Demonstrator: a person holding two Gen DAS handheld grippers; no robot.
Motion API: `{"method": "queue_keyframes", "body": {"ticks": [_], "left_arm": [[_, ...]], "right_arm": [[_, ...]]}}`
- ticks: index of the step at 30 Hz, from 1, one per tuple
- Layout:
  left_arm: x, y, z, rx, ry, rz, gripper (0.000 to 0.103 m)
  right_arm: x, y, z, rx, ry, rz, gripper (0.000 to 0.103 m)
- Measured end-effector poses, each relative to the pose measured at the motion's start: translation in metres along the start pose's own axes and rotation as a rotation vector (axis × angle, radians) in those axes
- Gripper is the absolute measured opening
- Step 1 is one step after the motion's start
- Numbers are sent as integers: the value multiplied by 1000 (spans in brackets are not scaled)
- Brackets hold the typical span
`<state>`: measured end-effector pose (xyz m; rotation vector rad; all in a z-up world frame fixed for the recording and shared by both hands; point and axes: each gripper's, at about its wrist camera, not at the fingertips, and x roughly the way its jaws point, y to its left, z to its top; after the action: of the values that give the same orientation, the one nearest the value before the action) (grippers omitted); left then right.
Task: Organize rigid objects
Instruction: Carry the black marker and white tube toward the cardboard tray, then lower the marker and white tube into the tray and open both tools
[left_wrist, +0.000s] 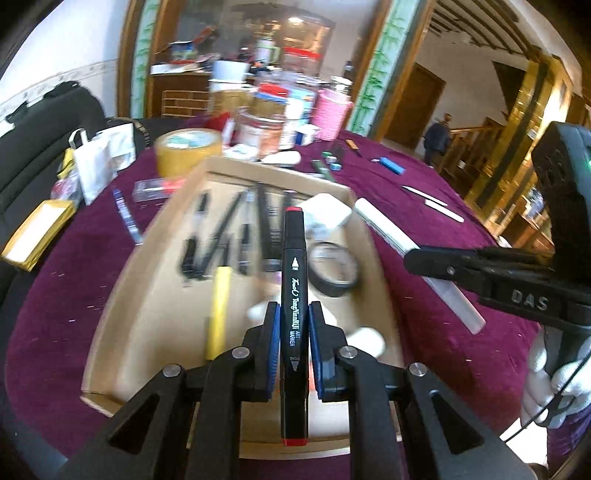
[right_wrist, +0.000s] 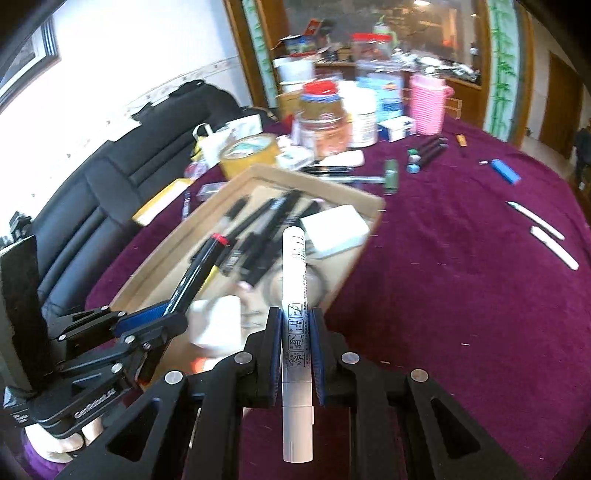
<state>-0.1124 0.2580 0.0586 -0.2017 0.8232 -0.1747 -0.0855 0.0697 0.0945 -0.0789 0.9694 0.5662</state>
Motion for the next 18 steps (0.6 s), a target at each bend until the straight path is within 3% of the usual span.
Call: {"method": "queue_keyframes", "body": {"ticks": [9,18], "left_arm": [[14,47,7,-76,54,71,15],[29,58,1,-103,95,66,15]], "right_arm": [[54,36,8,92,123,178,17],[82,52,3,167,197,292,17]]}}
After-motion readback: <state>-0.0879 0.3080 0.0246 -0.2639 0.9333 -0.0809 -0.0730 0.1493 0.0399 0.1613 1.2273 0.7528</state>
